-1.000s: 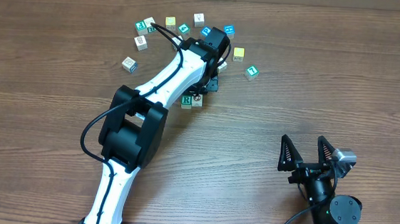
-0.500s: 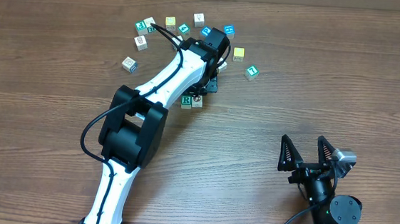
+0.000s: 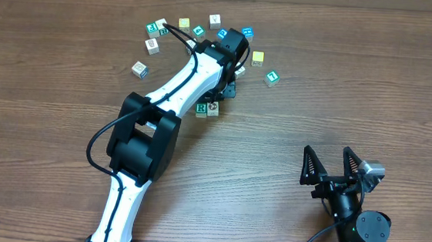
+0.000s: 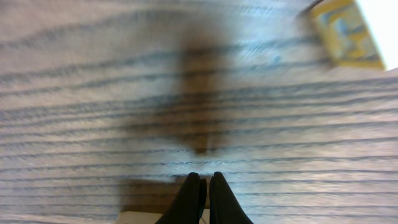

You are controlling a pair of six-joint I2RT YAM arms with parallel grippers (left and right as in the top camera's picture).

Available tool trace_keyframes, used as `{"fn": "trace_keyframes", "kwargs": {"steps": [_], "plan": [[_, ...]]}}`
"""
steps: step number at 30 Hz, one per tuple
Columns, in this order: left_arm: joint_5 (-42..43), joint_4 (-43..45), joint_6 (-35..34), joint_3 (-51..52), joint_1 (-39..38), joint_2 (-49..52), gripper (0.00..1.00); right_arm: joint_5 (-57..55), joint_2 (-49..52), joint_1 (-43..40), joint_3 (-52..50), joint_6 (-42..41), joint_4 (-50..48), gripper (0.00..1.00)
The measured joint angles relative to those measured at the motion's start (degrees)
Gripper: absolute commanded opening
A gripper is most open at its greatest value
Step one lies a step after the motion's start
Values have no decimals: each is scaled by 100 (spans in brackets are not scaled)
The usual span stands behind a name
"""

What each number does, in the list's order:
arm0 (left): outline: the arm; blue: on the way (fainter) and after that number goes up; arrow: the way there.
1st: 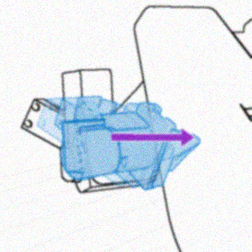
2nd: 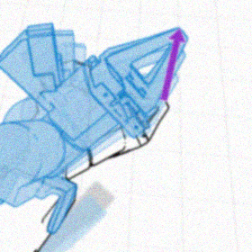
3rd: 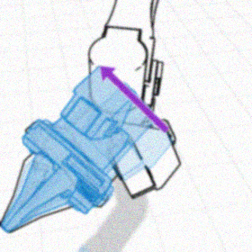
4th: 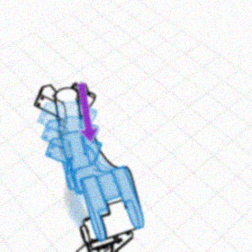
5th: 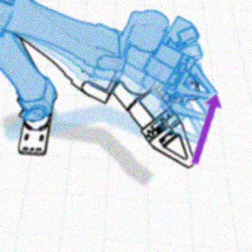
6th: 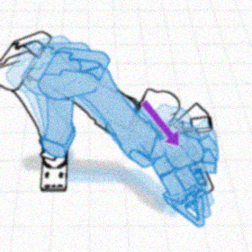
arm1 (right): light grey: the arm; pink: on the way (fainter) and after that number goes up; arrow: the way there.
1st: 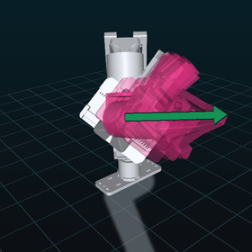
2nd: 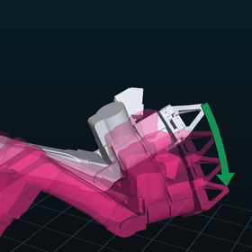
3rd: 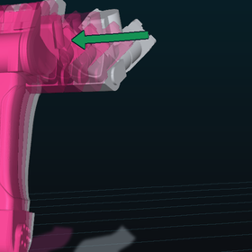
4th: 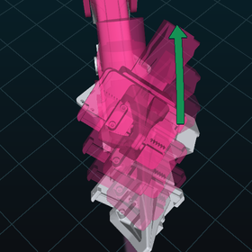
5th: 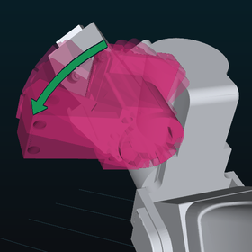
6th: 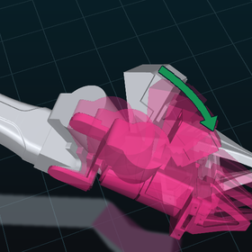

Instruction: Form a horizontal line

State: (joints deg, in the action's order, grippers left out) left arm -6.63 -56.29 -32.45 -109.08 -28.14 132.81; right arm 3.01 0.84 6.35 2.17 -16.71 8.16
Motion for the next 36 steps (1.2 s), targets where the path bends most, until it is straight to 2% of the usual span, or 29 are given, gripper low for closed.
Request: {"fn": "trace_keyframes", "kwargs": {"steps": [5, 12, 20, 36], "plan": [[92, -70, 7, -391, -28, 0, 4, 0, 0, 0, 0, -2, 0, 100], [214, -225, 2, -420, -313, 2, 4, -2, 0, 0, 0, 2, 0, 100], [42, -227, -24, -201, -640, 2, 4, 0, 0, 0, 0, -2, -2, 100], [-411, -153, -214, 221, -649, 2, 4, 0, 0, 0, 0, -2, 2, 100]]}}
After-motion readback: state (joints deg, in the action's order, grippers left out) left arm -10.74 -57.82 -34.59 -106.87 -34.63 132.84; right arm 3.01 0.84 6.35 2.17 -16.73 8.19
